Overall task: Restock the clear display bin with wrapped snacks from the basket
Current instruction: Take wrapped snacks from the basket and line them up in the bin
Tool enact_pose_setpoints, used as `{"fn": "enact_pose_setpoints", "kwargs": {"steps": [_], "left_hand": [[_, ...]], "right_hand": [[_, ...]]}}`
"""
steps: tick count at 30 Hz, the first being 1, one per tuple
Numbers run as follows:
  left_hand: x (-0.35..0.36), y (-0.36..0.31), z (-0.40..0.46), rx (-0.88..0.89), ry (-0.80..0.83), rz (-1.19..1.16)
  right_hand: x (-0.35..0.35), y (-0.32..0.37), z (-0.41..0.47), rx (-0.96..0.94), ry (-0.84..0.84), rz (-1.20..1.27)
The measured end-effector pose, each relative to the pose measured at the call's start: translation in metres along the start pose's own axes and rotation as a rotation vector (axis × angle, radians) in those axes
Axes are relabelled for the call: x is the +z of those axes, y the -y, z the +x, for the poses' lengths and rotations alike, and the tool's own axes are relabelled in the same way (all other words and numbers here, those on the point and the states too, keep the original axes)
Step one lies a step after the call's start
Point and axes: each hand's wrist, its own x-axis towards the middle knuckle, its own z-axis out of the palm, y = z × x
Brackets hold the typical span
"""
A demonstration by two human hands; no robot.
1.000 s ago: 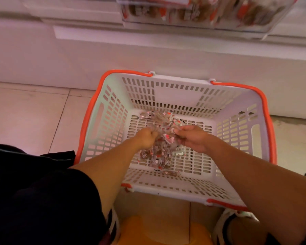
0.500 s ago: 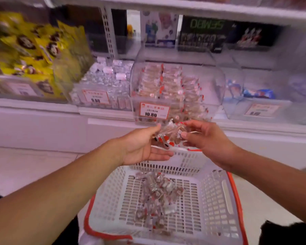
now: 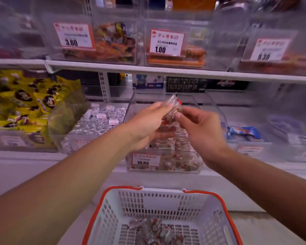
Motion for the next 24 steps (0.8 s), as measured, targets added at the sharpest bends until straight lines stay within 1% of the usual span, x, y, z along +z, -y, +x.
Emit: {"fn": "enact_pose_setpoints", "kwargs": {"steps": [2,4,6,8,10,12,14,16,18,21,24], "left_hand": [[-0.002,0.005,0.011,0.017,-0.010,-0.002],[-0.009,0.012,0.019,0.010,-0.013,0.020],[-0.019,0.017,0.026,-0.027,0.011,0.071],[-0.026,0.023,0.033,-0.055,0.011,0.079],[-0.026,0.030,0.041,-0.051,-0.029,0.103],[-0.025,0.039,0.050,-0.030,-0.073,0.201],[-0.025,0.047,0.055,-0.043,-0.071,0.285],[-0.028,0.049,0.057,-0.086,-0.028,0.360],[-0.033,0.048,0.058,-0.120,0.019,0.407],[-0.039,0.044,0.053,-0.141,0.147,0.481],[-0.045,0.037,0.051,-0.124,0.198,0.572]], "right_hand": [[0.003,-0.006,0.009,0.041,0.020,0.041],[0.002,-0.014,0.018,0.066,0.086,0.050],[-0.005,-0.018,0.028,0.039,0.220,-0.058],[-0.010,-0.022,0.033,0.019,0.333,-0.115],[-0.014,-0.028,0.035,0.006,0.361,-0.153],[-0.015,-0.034,0.039,0.014,0.376,-0.176],[-0.018,-0.040,0.046,0.009,0.425,-0.273],[-0.021,-0.043,0.050,-0.042,0.475,-0.411],[-0.022,-0.045,0.050,-0.073,0.508,-0.487],[-0.025,-0.045,0.049,-0.055,0.610,-0.502],[-0.026,-0.045,0.052,-0.025,0.653,-0.529]]}}
